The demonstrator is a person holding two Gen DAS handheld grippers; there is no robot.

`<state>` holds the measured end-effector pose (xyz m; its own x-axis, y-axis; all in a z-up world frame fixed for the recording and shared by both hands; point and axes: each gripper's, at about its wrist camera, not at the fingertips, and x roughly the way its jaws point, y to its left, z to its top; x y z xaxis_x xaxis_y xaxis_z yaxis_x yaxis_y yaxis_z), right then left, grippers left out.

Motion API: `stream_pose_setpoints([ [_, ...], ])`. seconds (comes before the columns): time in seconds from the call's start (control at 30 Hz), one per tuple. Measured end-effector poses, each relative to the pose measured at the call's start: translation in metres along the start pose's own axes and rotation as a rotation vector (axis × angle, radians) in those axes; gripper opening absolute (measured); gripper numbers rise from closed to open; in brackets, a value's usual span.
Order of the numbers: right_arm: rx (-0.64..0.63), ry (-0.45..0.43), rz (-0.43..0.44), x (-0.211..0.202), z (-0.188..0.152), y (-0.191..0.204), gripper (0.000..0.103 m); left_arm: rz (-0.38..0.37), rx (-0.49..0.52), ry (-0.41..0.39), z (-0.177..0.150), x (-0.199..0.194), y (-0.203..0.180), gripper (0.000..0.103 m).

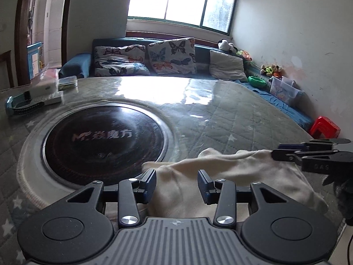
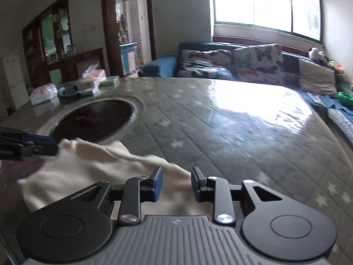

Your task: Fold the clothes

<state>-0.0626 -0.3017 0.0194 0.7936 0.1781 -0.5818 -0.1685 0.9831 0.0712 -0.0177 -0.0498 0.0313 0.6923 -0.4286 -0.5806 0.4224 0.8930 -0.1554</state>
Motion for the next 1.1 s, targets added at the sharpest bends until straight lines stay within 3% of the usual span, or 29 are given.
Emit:
stream_pose_setpoints([
  [0.27, -0.02, 0.05, -0.001, 0.036, 0.007, 0.015, 0.027, 0.0, 0.054, 0.04, 0.01, 0.042, -0.018, 0.038],
  [0.47, -0.008, 0.059, -0.008, 0.038, 0.0, 0.009, 0.028, 0.015, 0.092, 0.062, 0.01, 0.064, -0.024, 0.04],
  [0.8, -0.058, 0.013, 0.032, 0.01, 0.002, 0.028, 0.029, 0.031, 0.038, 0.009, 0.014, 0.031, -0.011, 0.042],
  [1.1, -0.124, 0.023, 0.014, 0.024, -0.009, 0.049, 0.029, 0.068, -0.012, 0.007, -0.006, -0.001, 0.003, 0.05],
])
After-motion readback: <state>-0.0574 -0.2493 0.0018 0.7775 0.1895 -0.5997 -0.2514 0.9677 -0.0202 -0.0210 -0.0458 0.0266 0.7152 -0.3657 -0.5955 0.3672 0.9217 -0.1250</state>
